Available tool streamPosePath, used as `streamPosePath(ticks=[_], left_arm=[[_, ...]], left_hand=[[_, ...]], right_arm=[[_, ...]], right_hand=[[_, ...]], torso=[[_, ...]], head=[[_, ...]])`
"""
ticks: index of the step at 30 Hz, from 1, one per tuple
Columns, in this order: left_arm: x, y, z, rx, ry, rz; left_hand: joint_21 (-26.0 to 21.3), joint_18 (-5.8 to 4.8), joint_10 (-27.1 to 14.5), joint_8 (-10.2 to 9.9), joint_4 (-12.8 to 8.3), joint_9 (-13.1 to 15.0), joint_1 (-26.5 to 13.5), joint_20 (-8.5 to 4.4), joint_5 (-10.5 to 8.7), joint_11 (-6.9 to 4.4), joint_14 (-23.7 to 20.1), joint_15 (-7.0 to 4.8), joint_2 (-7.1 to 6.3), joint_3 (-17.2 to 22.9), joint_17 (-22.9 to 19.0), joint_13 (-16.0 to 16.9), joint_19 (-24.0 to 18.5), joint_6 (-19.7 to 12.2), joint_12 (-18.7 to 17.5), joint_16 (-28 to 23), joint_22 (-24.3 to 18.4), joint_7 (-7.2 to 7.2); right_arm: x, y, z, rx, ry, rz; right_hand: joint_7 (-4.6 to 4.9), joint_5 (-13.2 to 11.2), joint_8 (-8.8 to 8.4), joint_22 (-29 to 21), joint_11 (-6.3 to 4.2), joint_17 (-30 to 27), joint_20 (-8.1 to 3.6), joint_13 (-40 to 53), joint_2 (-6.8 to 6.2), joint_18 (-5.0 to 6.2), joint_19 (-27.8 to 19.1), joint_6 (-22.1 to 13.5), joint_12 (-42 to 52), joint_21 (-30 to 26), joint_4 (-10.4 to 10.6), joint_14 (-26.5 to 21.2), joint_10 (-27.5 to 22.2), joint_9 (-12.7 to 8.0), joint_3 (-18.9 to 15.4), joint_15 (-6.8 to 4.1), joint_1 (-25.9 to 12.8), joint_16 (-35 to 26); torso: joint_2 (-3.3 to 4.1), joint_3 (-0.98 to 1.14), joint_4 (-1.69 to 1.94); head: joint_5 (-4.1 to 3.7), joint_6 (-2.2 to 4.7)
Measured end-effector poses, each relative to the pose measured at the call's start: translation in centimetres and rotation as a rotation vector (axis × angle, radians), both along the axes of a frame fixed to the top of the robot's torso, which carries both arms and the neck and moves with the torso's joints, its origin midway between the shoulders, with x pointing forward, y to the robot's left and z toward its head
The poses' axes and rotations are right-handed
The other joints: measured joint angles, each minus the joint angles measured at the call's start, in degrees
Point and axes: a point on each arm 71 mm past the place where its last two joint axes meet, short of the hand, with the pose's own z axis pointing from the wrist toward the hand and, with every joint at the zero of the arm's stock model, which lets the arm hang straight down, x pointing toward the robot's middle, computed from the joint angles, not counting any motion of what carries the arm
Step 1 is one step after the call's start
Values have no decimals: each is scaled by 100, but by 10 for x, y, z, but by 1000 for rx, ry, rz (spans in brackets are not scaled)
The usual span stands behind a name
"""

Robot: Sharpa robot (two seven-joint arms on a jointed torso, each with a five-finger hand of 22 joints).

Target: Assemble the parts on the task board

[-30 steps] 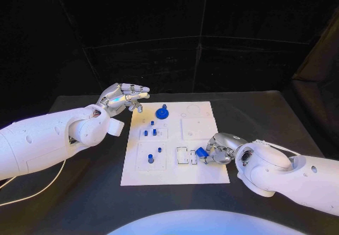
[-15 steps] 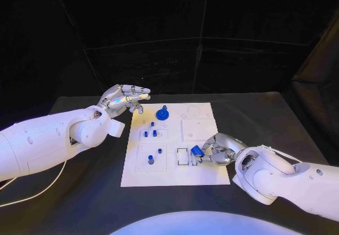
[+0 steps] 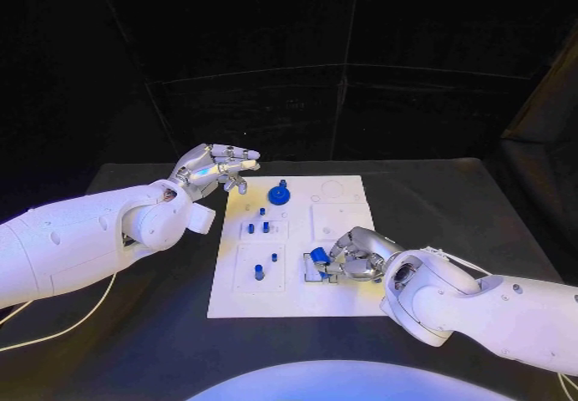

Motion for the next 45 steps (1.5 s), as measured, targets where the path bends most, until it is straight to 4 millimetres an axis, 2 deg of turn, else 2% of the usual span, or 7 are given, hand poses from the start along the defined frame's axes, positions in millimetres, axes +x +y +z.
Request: streamPosePath(ticks=[15, 20, 23, 28, 33, 39, 45], left_arm=[[0, -2, 0, -1, 0, -3], [0, -2, 0, -1, 0, -4], [0, -2, 0, -1, 0, -3], [0, -3, 0, -1, 1, -5], [0, -3, 0, -2, 1, -5], [0, -3, 0, -2, 1, -6], [0, -2, 0, -1, 1, -5]], left_hand=[[0, 0, 0, 0, 0, 0, 0, 0, 0, 0, 0, 0, 0, 0, 0, 0, 0, 0, 0, 0, -4, 0], [0, 0, 0, 0, 0, 0, 0, 0, 0, 0, 0, 0, 0, 0, 1, 0, 0, 0, 0, 0, -4, 0], [0, 0, 0, 0, 0, 0, 0, 0, 0, 0, 0, 0, 0, 0, 1, 0, 0, 0, 0, 0, -4, 0], [0, 0, 0, 0, 0, 0, 0, 0, 0, 0, 0, 0, 0, 0, 1, 0, 0, 0, 0, 0, -4, 0], [0, 0, 0, 0, 0, 0, 0, 0, 0, 0, 0, 0, 0, 0, 1, 0, 0, 0, 0, 0, -4, 0], [-25, 0, 0, 0, -16, 0, 0, 0, 0, 0, 0, 0, 0, -16, -15, 0, 0, 0, 26, 0, -3, 0], [-25, 0, 0, 0, -16, 0, 0, 0, 0, 0, 0, 0, 0, -16, -15, 0, 0, 0, 26, 0, -3, 0]], right_arm=[[7, 12, -8, -78, 29, 7], [9, 13, -10, -95, 29, 1], [9, 15, -10, -100, 27, 4], [8, 16, -9, -106, 17, 10], [7, 17, -7, -106, 2, 24], [4, 16, -4, -104, -14, 49], [2, 11, -2, -105, -29, 61]], right_hand=[[-233, -623, 89, 0, -70, -16, -63, -112, 63, 0, 17, 273, -212, 0, -1, -8, -32, 96, -285, -51, -429, 0], [-202, -1961, 64, 0, -70, -25, -83, -202, 30, 0, -3, 242, -378, 0, -43, -8, -32, 120, -494, -51, -861, -29], [-181, -2624, 64, 0, -68, -25, -83, -272, -154, 0, -3, 221, -496, 0, -7, -8, -34, 140, -489, -51, -1158, -29], [-178, -2683, 42, -1, -38, -25, -83, -338, -401, 0, -3, 218, -604, 0, 20, -8, -64, 166, -248, -50, -1405, -29], [-161, -2683, 42, -1, -38, 0, -83, -337, -357, 0, -3, 201, -604, -1, -11, -8, -64, 189, -30, -50, -1332, -29], [-161, -2683, 43, -1, -38, 29, -82, -302, -308, 0, -3, 202, -604, -1, -290, -8, -64, 222, 146, -50, -447, -29], [-161, -2683, 43, -1, -38, 29, -82, -268, -302, 0, -3, 201, -604, -1, -224, -8, -64, 232, 53, -50, -384, -29]], torso=[[7, 3, -5], [7, 6, -5], [5, 7, -10], [4, 8, -20], [1, 10, -20], [1, 12, -19], [1, 10, -15]], head=[[16, -15], [31, -22], [37, -22], [37, -21], [27, -18], [25, -13], [47, -21]])
